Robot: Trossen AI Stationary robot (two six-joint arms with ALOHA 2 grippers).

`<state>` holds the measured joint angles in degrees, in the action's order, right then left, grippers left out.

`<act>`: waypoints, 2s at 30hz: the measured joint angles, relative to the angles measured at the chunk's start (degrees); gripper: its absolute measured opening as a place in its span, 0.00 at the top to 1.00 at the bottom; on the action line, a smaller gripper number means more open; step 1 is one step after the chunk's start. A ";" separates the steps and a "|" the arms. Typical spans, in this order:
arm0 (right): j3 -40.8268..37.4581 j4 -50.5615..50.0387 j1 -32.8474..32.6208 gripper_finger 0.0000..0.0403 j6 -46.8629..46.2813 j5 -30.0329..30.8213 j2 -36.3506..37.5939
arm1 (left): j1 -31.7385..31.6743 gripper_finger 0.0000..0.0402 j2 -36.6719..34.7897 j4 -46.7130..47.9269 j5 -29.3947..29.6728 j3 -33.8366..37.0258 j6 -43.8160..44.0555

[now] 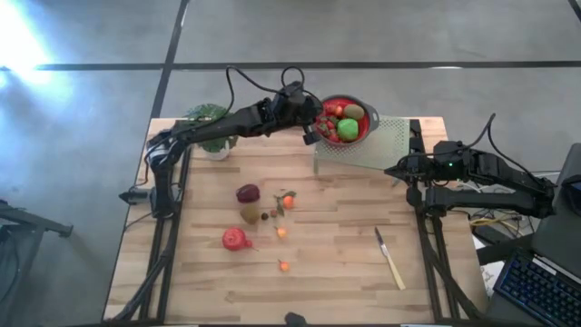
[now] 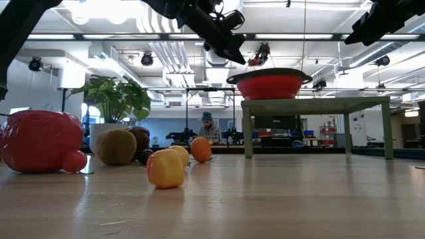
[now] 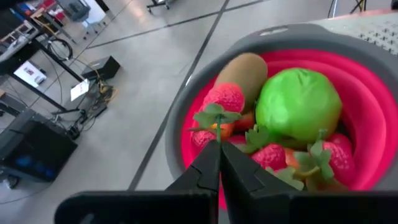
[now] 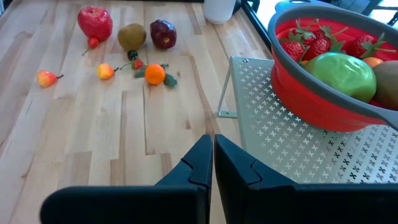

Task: Pick & Place Fruit
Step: Put the strawberry into the strainer bowl on the shelf, then put the red cherry into the strainer bowl on the shelf

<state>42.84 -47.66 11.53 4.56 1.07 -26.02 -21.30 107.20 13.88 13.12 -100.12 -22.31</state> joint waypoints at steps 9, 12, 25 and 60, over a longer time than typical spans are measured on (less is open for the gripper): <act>0.01 0.00 0.00 0.97 0.00 -0.01 0.02 | 0.00 0.98 0.02 3.12 0.05 0.07 0.00; 0.01 0.00 0.00 0.97 0.00 -0.01 0.01 | 0.00 0.98 0.02 3.15 0.05 0.07 0.00; -0.02 0.00 0.00 0.97 0.01 -0.01 0.01 | 0.02 0.84 0.02 3.12 0.05 0.07 0.04; -0.01 0.00 0.00 0.97 0.01 -0.01 0.01 | 20.60 0.85 -0.55 28.33 -0.04 -0.11 -0.59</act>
<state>42.84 -47.66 11.53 4.57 1.06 -26.01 -0.70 106.65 42.20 13.08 -100.22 -22.89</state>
